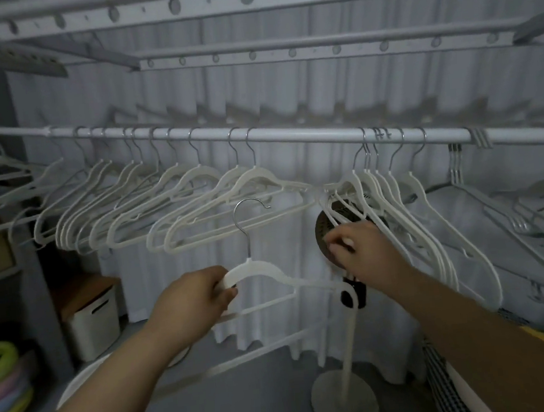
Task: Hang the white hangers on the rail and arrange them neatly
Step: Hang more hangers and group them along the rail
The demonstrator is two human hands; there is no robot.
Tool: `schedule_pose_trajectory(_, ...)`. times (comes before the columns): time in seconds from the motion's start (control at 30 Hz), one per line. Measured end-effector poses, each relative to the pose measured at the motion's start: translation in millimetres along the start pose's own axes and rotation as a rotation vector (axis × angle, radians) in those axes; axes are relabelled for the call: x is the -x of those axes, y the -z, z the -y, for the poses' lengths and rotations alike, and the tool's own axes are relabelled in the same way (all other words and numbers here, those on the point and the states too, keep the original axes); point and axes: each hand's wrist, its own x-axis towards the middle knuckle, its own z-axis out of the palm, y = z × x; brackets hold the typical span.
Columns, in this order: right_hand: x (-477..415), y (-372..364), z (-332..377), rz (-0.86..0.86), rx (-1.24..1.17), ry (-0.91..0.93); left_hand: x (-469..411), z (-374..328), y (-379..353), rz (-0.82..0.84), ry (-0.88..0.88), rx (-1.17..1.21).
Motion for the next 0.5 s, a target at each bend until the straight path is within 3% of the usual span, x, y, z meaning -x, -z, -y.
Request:
schedule_pose_trajectory(0.1, -21, 2, -6, -0.227, 0.266, 0.062, -15, 0, 3, -0.024, 0.037, -0.004)
schedule_pose_trajectory(0.23, -44, 13, -13, -0.032, 0.494, -0.216, -49, -3, 5, -0.059, 0.027, -0.008)
schedule_pose_trajectory(0.5, -75, 0, -22, -0.066, 0.638, -0.358, -126, -13, 4, -0.145, -0.056, -0.011)
